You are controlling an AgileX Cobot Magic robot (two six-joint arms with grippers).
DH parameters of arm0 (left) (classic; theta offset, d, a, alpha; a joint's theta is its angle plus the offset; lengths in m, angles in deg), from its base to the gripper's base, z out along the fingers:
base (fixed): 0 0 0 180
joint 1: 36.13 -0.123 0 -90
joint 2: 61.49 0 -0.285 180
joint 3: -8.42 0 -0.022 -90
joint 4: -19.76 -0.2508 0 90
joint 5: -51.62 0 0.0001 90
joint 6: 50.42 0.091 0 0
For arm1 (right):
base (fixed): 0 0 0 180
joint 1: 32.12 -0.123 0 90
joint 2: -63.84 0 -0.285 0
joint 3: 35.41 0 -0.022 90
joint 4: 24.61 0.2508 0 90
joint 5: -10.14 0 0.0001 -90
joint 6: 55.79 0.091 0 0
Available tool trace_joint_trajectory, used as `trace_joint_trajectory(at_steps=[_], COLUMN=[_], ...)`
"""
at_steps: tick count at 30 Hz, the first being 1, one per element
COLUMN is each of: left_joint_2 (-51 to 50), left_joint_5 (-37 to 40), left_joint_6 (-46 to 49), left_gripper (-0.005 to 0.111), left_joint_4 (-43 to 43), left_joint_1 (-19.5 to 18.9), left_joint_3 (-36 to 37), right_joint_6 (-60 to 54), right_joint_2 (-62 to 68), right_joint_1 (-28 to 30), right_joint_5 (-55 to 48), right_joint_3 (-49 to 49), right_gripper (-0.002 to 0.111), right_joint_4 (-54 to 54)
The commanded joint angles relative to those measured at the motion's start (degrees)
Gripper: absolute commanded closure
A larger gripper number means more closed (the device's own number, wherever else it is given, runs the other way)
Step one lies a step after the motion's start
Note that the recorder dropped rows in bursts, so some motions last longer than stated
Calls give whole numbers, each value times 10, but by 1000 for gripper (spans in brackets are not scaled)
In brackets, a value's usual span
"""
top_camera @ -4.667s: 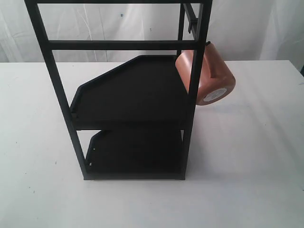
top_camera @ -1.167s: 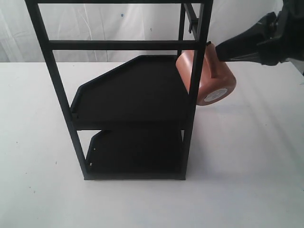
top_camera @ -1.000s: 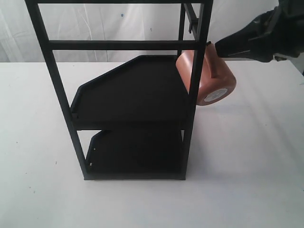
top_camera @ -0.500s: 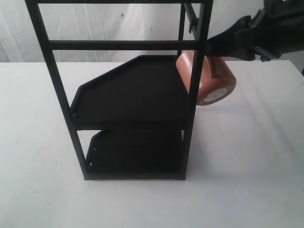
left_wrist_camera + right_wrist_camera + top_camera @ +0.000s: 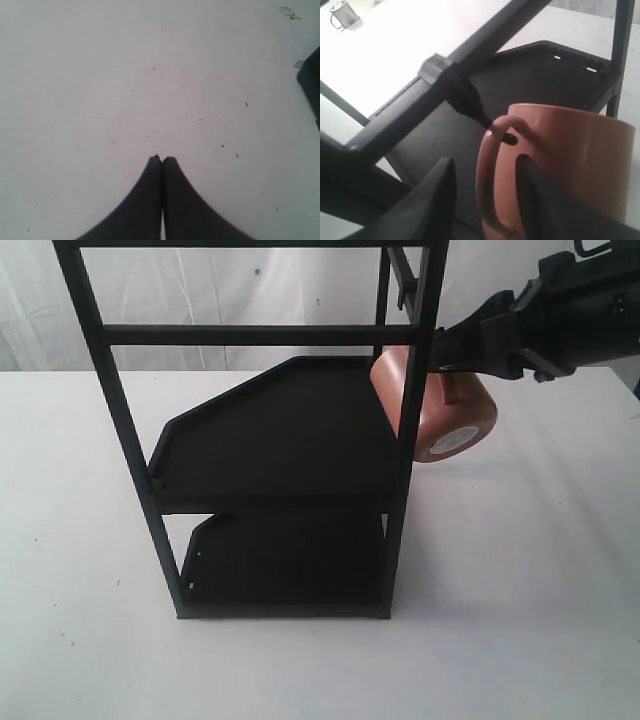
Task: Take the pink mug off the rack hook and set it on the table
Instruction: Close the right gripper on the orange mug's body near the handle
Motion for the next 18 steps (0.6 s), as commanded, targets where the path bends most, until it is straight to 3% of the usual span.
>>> trace_joint_trajectory(at_steps=[1, 4, 8, 18], left_joint_2=[2, 2, 2, 2], left_joint_5=[16, 16, 16, 16], left_joint_6=[-3, -3, -3, -3], left_gripper=[107, 107, 107, 107], left_joint_4=[1, 1, 1, 1], left_joint_1=[2, 2, 2, 2], left_joint_3=[1, 1, 1, 1], right_joint_6=[-7, -7, -8, -8], right_joint_2=[1, 1, 1, 1], right_joint_1=[-1, -10, -18, -18], right_joint_5=[-2, -2, -2, -2], right_joint_3=[0, 0, 0, 0], right_gripper=[73, 73, 86, 105], right_joint_4=[18, 18, 17, 17])
